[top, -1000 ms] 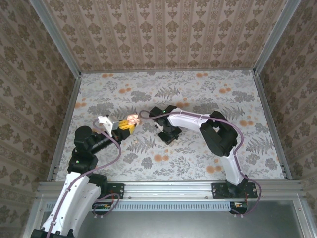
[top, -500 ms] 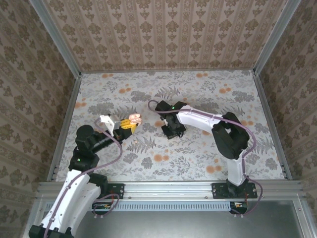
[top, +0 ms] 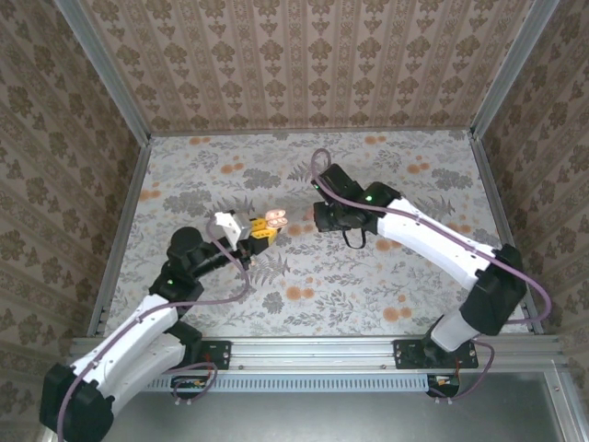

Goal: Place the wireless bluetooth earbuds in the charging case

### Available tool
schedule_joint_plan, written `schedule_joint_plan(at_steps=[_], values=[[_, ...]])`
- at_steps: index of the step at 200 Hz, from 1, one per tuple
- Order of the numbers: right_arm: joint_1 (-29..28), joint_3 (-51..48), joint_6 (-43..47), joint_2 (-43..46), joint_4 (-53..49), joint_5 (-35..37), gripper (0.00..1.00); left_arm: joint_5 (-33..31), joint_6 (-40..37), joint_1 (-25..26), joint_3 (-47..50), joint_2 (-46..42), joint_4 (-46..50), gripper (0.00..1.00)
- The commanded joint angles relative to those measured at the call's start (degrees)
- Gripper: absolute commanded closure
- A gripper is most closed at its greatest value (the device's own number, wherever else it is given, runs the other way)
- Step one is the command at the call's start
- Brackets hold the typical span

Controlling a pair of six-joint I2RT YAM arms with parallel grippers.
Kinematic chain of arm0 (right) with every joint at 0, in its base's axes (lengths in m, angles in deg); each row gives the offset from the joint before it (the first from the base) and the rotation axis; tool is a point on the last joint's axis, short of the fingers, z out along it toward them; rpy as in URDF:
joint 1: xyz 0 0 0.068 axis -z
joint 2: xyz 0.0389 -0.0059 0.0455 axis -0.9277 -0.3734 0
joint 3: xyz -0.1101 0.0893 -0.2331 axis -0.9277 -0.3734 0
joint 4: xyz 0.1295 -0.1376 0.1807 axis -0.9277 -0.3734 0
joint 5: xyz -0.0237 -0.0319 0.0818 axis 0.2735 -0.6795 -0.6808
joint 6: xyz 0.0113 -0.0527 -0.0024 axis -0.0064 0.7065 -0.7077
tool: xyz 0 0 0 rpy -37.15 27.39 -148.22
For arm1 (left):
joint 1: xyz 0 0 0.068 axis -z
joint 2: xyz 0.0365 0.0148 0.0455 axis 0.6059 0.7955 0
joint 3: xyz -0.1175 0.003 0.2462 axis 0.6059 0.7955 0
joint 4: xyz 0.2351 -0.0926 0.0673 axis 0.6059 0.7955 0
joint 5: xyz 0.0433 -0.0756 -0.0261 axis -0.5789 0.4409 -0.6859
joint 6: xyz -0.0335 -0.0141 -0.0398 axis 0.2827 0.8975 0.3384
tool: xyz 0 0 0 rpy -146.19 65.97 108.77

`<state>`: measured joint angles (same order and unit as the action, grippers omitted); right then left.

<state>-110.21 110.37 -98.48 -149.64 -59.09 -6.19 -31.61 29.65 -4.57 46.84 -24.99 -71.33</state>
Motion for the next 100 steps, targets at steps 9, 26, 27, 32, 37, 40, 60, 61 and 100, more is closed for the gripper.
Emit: schedule_joint_plan(at_steps=[9, 26, 27, 32, 37, 40, 60, 61, 100], values=[[-0.03, -2.05, -4.59, 6.37, 5.45, 4.78, 0.83, -9.17, -5.44, 4.42, -1.84, 4.40, -7.98, 1.00], [-0.67, -2.21, -4.92, 8.40, 7.03, 6.13, 0.83, -11.49, -5.73, 6.15, -2.67, 7.51, -11.06, 1.00], [-0.72, -2.22, -4.91, 8.91, 7.14, 6.20, 0.83, -11.59, -5.74, 6.18, -2.67, 7.72, -11.21, 1.00], [-0.95, -2.13, -4.89, 9.72, 7.49, 6.55, 0.83, -12.12, -5.78, 6.64, -3.08, 8.68, -11.80, 1.00], [-1.10, -2.14, -4.97, 10.24, 7.91, 6.83, 0.83, -12.62, -5.83, 6.93, -3.59, 9.64, -12.09, 1.00], [-1.38, -2.15, -4.98, 10.49, 8.14, 6.92, 0.83, -12.92, -5.77, 7.13, -3.86, 10.05, -12.22, 1.00], [-2.34, -2.25, -5.20, 11.72, 9.39, 7.41, 0.82, -13.96, -5.57, 8.20, -5.02, 13.41, -14.62, 1.00], [-2.43, -2.23, -5.22, 11.75, 9.46, 7.42, 0.83, -14.01, -5.57, 8.30, -5.07, 13.57, -14.84, 1.00], [-5.01, -2.38, -6.35, 11.93, 11.66, 6.45, 0.82, -14.12, -5.30, 9.32, -7.09, 17.84, -18.36, 1.00]])
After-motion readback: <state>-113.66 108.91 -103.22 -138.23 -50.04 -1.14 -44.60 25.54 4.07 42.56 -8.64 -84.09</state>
